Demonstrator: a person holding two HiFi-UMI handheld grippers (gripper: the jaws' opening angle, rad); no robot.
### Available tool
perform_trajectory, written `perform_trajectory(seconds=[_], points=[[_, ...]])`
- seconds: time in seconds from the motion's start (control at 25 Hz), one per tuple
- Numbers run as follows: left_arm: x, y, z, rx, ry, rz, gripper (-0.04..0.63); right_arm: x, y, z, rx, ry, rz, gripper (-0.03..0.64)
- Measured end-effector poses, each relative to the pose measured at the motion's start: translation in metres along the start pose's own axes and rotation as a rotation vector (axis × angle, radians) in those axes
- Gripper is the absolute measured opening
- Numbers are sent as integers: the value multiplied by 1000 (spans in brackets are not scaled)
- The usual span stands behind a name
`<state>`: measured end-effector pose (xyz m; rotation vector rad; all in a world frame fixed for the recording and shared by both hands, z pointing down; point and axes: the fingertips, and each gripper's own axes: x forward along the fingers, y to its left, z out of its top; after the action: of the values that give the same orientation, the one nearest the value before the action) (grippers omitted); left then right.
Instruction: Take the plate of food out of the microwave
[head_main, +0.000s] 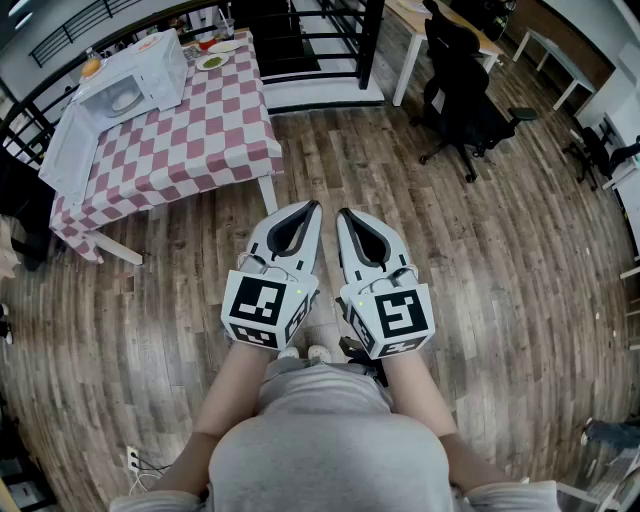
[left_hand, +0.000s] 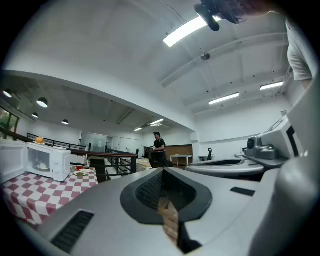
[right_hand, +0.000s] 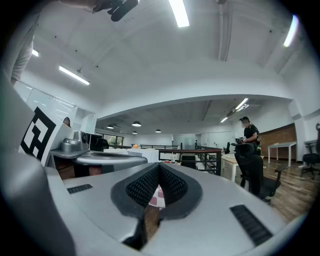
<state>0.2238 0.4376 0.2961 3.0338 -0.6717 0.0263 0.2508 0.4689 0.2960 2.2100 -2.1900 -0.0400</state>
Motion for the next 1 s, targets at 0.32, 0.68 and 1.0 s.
perform_trajectory(seconds=[0.32, 0.68, 1.0], points=[[4, -7, 1, -3, -3, 21, 2, -5, -7, 0, -2, 4, 14, 23], [3, -6, -10, -1, 14, 77, 2, -4, -14, -8, 30, -15, 49, 23], [3, 13, -17, -14, 21, 128, 2, 16, -6, -15, 37, -1, 101, 23]])
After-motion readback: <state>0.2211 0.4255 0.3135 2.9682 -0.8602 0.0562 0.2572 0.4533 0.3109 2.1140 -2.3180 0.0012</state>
